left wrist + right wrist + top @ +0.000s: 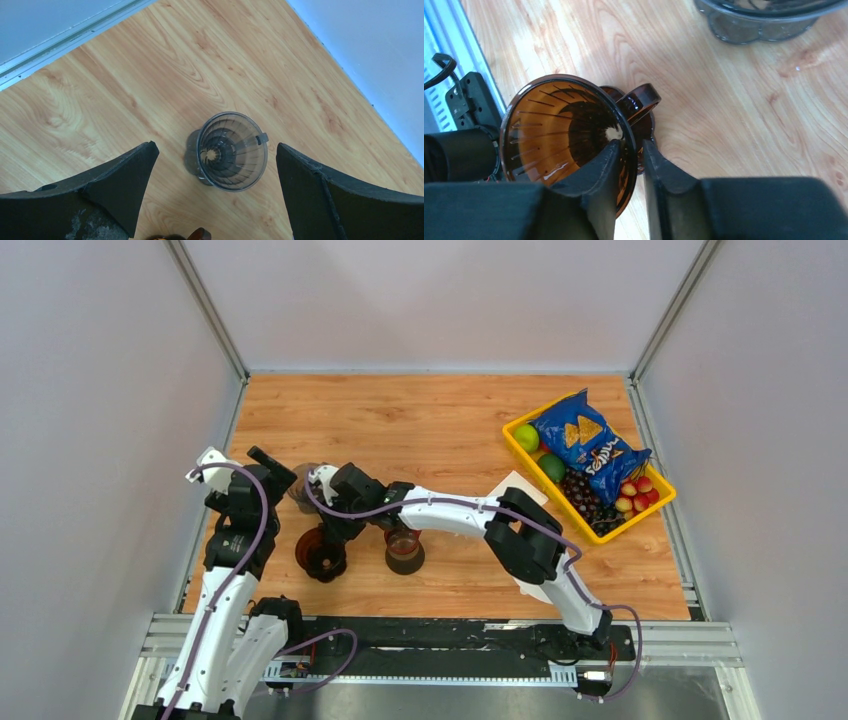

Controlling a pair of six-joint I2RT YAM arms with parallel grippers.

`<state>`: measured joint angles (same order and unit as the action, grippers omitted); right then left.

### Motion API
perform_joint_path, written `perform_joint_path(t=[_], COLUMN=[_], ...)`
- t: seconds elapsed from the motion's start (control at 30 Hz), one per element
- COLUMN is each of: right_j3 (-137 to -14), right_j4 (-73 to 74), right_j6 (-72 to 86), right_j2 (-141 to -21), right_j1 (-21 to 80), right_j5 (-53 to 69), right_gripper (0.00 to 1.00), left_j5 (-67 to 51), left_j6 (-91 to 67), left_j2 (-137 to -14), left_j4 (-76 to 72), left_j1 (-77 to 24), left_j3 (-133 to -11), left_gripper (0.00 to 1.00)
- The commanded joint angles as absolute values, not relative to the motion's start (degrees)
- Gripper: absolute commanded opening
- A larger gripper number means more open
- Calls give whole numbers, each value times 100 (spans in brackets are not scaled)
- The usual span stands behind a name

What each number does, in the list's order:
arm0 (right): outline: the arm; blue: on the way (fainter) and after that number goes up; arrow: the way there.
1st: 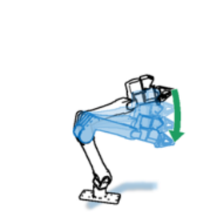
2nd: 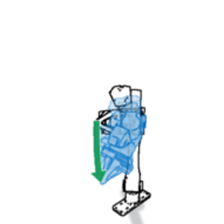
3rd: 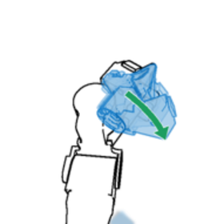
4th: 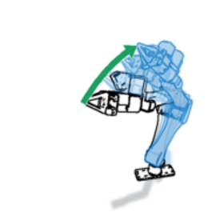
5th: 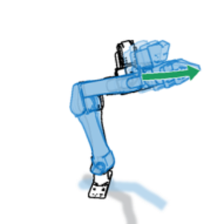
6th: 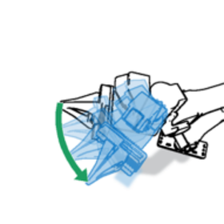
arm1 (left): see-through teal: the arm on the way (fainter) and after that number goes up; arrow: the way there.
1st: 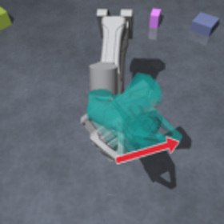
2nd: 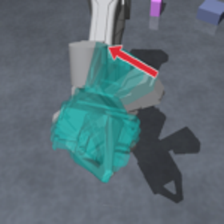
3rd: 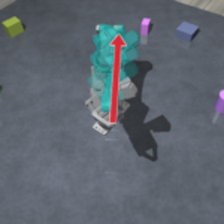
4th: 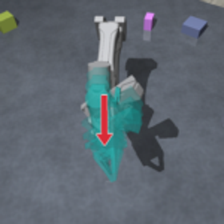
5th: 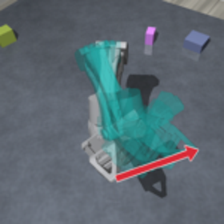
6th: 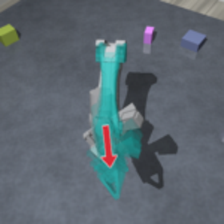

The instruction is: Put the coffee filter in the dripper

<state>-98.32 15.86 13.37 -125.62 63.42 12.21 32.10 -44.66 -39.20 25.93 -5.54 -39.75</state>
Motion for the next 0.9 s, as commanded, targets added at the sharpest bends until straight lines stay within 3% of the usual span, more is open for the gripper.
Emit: perform_joint_path(t=[0.0, 0.13, 0.33, 0.6, 0.87], right_j3=[-10155, -10139, -9847, -8990, -8493], right_j4=[1292, 1293, 1292, 1493, 3104], right_j6=[1456, 1447, 1354, 1899, 2364], right_j2=[-12631, -12461, -11636, -9994, -8524], right_j1=[6444, 6443, 6315, 5220, 3771], right_j5=[1448, 1443, 714, 634, 104], right_gripper=[24, 11, 1, 0, 0], left_j5=[3323, 3337, 3303, 3156, 2657], left_j6=[-4452, -4460, -4424, -4307, -4486], left_j2=[-3867, -3851, -3796, -3578, -3659], left_j4=[2508, 2514, 2508, 2402, 1557], left_j1=[-535, -528, -527, -529, -532], left_j3=[-3949, -3939, -3945, -4000, -3972], left_gripper=[100, 100, 100, 100, 100])
